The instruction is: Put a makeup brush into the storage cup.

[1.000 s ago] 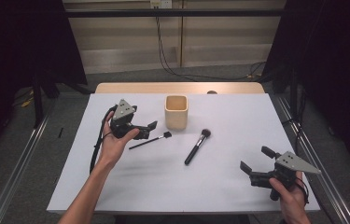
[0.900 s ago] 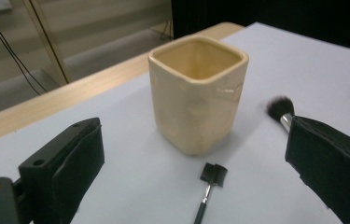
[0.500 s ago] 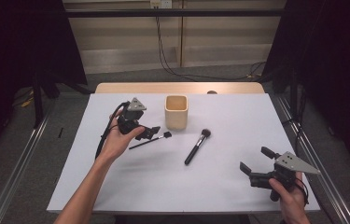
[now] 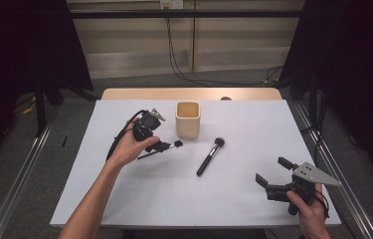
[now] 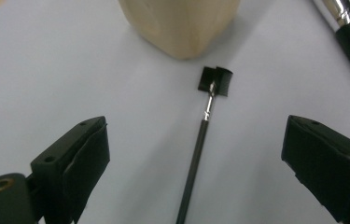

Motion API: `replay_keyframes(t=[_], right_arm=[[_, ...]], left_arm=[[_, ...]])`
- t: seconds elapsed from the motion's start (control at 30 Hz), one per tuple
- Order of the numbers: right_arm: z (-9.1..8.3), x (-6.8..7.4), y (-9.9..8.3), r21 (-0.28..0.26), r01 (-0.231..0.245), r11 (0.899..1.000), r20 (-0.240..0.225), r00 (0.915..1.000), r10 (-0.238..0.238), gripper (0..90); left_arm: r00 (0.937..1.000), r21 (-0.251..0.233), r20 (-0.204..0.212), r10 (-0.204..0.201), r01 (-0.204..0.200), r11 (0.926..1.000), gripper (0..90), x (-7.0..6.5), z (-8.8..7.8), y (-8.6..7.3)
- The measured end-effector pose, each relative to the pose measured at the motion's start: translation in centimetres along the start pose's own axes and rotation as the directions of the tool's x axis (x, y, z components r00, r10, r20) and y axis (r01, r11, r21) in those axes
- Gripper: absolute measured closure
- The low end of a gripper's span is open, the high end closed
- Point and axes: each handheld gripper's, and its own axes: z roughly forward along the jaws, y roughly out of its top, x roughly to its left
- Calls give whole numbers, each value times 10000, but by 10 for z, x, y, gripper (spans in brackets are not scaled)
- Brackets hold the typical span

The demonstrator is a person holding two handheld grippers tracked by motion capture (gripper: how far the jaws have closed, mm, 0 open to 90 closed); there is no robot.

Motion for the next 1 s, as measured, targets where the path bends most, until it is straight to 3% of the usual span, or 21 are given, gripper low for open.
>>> replay_keyframes(t=[0.13,0.17,0.27,0.5,0.57,0.6,0.73,0.77,0.87,0.9,1.0], right_arm=[[0,0,0,27,10,10000,-15,10000,-10,0],[0,1,0,22,-23,10000,1,10000,23,0],[0,0,0,33,29,10000,-13,10000,-29,0],[0,1,0,64,-12,10000,-13,10000,12,0],[0,1,0,57,4,10000,-22,10000,-4,0],[0,1,0,57,19,10000,-3,10000,-19,0],[1,1,0,75,10,10000,-3,10000,-10,0],[1,1,0,70,37,10000,-4,10000,-37,0],[1,0,-1,76,45,10000,-21,10000,-45,0],[1,1,-1,82,30,10000,-30,10000,-29,0],[1,1,-1,88,69,9999,-41,10000,-69,0]], left_arm=[[9996,362,249,119,-128,9993,53,-2,4,3],[9991,555,272,338,-353,9978,53,0,4,4],[9995,733,284,132,-152,9972,46,1,7,6],[9976,1644,576,375,-466,9853,65,2,14,7],[9969,1691,719,326,-444,9846,105,2,17,8],[9971,1766,581,484,-580,9826,141,3,17,9],[9965,1992,776,320,-469,9788,170,4,21,11],[9961,2060,732,492,-634,9765,181,3,22,12],[9950,2157,851,516,-690,9740,223,2,27,13],[9941,2302,845,685,-863,9693,254,3,28,14],[9947,2463,782,663,-837,9656,315,3,32,14]])
